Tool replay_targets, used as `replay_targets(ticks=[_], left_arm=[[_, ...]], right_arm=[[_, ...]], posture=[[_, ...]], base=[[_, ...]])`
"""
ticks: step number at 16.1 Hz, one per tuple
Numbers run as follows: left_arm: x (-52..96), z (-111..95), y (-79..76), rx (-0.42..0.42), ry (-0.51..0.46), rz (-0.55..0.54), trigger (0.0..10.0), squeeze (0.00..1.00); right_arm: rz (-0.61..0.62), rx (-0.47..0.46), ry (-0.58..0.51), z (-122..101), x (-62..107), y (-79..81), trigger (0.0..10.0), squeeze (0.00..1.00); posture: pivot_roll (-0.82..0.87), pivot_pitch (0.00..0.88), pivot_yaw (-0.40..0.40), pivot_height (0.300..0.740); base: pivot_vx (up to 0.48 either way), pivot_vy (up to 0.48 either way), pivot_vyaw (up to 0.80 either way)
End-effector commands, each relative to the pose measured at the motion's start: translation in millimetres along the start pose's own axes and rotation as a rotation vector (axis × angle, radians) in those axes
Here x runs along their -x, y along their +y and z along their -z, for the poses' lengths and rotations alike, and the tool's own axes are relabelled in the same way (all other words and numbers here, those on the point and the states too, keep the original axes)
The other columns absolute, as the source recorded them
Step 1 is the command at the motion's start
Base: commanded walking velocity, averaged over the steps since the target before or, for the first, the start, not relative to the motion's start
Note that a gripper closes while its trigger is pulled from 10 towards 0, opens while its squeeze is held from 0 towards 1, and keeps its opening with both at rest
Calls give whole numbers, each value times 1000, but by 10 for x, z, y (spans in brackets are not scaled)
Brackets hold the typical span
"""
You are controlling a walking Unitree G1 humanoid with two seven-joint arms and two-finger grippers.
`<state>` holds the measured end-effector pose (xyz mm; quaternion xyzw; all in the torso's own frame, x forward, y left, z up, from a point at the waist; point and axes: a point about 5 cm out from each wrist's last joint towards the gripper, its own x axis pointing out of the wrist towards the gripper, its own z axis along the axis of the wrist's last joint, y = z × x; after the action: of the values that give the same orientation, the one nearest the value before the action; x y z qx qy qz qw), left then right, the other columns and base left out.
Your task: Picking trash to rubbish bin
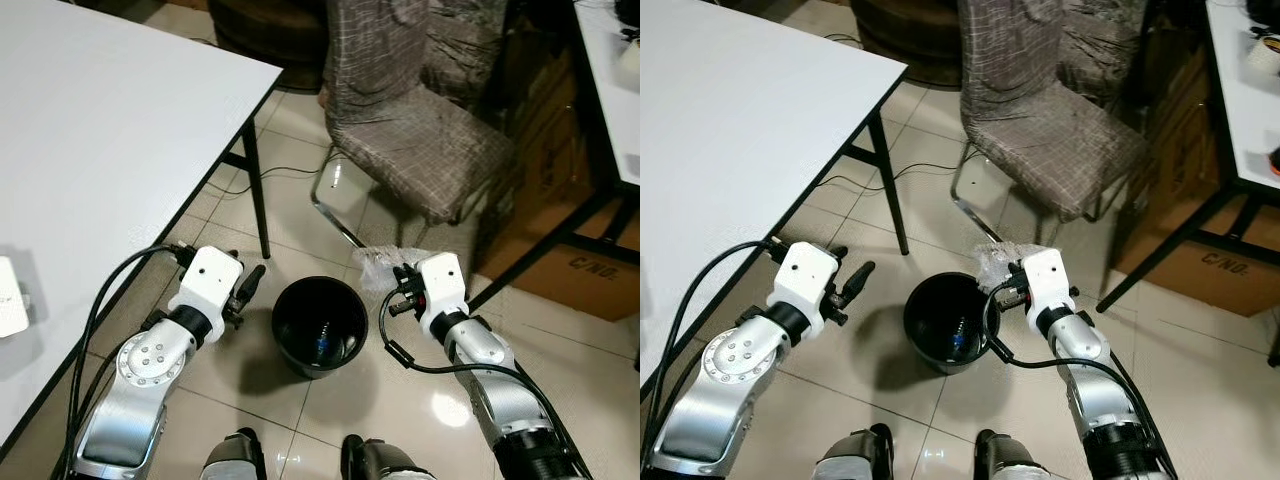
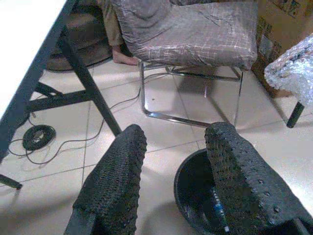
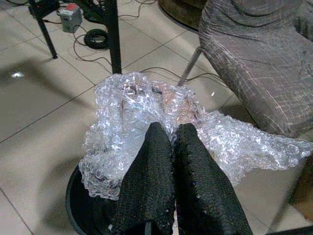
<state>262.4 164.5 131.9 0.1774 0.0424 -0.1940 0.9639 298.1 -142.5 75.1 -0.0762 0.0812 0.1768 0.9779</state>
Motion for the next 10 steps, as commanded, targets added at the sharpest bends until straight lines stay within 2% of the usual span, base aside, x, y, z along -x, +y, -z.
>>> replay_targets(ticks=[1, 3, 4, 6, 8, 10], left_arm=[[18, -21, -19, 1, -5, 22, 10000, 0], [11, -40, -16, 9, -16, 27, 10000, 0], [-2, -64, -26, 13, -29, 50, 10000, 0], [1, -131, -70, 1, -69, 124, 10000, 0], [62, -140, -76, -22, -76, 200, 10000, 0], [98, -132, -50, -27, -73, 194, 10000, 0]], right_arm=[[-3, -12, 3, 35, -8, -26, 10000, 0], [-25, -10, 2, 13, -83, -13, 10000, 0], [-71, -39, 23, 22, -143, 15, 10000, 0], [-131, -25, 79, 89, -240, 78, 10000, 0], [-139, -10, 140, 133, -366, 122, 10000, 0], [-138, 8, 165, 141, -420, 124, 10000, 0]], posture=[[36, 247, -51, 740], [31, 243, -47, 740], [29, 242, -47, 740], [29, 236, -47, 740], [31, 223, -39, 740], [33, 221, -40, 740]], base=[[0, 0, 0], [0, 0, 0], [0, 0, 0], [0, 0, 0], [0, 0, 0], [0, 0, 0]])
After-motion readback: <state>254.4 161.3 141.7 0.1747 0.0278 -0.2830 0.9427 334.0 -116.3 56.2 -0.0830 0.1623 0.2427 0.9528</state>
